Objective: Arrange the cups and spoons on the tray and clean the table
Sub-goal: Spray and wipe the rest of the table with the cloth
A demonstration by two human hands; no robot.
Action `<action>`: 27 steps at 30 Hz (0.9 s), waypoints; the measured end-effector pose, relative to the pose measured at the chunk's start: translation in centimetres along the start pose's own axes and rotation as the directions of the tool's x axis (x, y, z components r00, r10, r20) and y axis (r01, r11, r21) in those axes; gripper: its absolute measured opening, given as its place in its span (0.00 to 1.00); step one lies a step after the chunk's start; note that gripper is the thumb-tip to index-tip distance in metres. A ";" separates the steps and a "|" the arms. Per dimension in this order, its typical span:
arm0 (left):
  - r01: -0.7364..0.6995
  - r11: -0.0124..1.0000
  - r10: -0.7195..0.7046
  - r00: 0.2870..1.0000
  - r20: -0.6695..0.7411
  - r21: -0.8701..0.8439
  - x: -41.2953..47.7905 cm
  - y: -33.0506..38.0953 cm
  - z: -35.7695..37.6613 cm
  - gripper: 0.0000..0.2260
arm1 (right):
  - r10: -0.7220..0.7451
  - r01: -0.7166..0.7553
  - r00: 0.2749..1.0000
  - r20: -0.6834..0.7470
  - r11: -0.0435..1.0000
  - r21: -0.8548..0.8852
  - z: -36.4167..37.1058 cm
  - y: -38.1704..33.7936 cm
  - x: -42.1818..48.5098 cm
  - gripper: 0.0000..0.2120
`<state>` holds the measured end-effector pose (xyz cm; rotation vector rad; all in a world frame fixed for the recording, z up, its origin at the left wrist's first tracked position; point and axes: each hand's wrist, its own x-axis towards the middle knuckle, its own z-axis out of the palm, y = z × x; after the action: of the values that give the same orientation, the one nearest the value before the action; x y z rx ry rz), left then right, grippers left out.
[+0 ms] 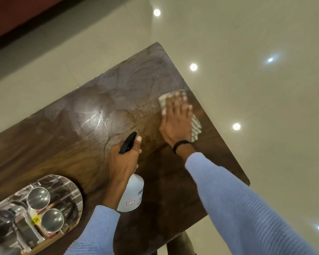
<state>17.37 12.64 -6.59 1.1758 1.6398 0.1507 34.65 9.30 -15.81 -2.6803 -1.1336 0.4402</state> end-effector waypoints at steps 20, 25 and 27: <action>-0.020 0.996 0.014 0.998 -0.067 -0.092 5.1 4.0 -1.0 0.17 | -0.358 0.363 0.929 0.092 0.931 -0.044 0.7 -3.2 1.9 0.28; -0.035 0.998 0.032 0.998 -0.062 -0.055 6.2 4.8 -1.4 0.26 | -0.169 0.172 0.984 0.053 0.983 -0.059 0.0 1.9 -0.9 0.27; -0.077 0.995 0.072 0.994 -0.082 -0.058 6.5 5.0 -1.5 0.24 | -0.149 0.154 0.987 0.061 0.985 -0.081 0.0 1.9 -0.7 0.28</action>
<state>19.56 20.63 -7.26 1.1985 1.6493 0.2964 35.45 7.53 -16.20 -2.6421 -1.3909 0.4509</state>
